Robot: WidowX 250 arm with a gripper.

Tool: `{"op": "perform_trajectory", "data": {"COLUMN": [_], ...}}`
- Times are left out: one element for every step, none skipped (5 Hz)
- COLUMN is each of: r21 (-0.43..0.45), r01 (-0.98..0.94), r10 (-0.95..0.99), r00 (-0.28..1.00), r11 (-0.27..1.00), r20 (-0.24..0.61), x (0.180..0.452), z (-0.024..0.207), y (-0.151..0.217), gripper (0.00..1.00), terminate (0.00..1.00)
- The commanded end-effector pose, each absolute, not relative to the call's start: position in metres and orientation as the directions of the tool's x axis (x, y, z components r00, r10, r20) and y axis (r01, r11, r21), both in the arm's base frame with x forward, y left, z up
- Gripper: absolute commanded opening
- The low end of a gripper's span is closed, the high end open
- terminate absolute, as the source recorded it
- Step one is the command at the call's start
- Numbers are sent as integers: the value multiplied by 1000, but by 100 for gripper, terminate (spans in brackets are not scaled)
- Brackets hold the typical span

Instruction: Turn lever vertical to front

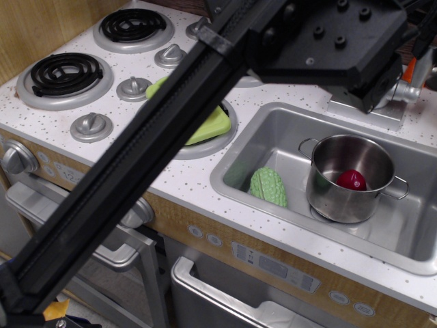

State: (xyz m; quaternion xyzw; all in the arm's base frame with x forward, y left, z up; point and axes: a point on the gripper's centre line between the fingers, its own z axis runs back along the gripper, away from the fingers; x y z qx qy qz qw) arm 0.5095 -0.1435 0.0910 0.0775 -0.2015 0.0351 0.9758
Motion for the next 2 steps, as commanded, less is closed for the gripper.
{"op": "perform_trajectory", "data": {"r21": [57,39], "r01": [-186,-206], "r10": [148,177], "r00": [905,912], "r11": [981,978], "r20": [400,371], "x": [478,464], "z": [115,110], "y": [-151,-149], "gripper": [0,0], "terminate": [0,0]}}
